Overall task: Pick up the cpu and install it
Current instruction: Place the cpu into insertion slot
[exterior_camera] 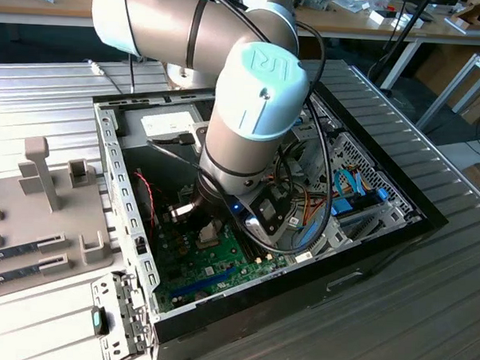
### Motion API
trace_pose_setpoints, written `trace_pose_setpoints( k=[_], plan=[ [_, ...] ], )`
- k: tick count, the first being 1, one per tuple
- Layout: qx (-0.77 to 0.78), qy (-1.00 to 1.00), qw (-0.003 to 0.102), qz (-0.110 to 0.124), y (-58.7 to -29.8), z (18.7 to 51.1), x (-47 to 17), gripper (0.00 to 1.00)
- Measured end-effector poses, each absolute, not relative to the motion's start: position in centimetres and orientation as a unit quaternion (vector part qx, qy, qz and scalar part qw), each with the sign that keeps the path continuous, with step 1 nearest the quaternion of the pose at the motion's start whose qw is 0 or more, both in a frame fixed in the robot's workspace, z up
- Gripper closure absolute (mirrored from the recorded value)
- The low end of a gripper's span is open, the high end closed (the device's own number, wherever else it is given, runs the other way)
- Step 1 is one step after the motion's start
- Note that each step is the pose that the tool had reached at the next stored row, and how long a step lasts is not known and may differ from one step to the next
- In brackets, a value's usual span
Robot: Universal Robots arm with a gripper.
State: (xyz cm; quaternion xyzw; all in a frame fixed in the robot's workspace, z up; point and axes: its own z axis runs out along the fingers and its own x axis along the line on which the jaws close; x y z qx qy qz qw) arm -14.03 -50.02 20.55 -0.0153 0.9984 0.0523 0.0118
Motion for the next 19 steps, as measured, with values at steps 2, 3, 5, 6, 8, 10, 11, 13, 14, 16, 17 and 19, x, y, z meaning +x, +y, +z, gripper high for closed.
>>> trace_pose_setpoints(
  k=[2, 3, 5, 6, 8, 10, 11, 13, 14, 16, 17, 19],
  plan=[
    [-0.015, 0.998, 0.012, 0.052, -50.42, 20.28, -14.06, 0.53],
    [-0.015, 0.998, 0.012, 0.052, -50.52, 20.22, -14.06, 0.53],
    [-0.015, 0.998, 0.012, 0.052, -50.56, 20.09, -14.06, 0.53],
    [-0.015, 0.998, 0.012, 0.052, -50.57, 20.08, -14.06, 0.53],
    [-0.015, 0.998, 0.012, 0.052, -50.57, 20.07, -14.06, 0.53],
    [-0.015, 0.998, 0.012, 0.053, -50.57, 20.06, -14.06, 0.53],
    [-0.015, 0.998, 0.012, 0.054, -50.57, 20.06, -14.05, 0.53],
    [-0.015, 0.998, 0.012, 0.058, -50.57, 20.06, -14.06, 0.53],
    [-0.015, 0.998, 0.012, 0.059, -50.57, 20.05, -14.06, 0.53],
    [-0.015, 0.998, 0.012, 0.059, -50.61, 20.03, -14.06, 0.53],
    [-0.015, 0.998, 0.012, 0.059, -50.64, 20.02, -14.06, 0.53],
    [-0.015, 0.998, 0.012, 0.059, -50.72, 19.89, -14.06, 0.53]
  ],
)
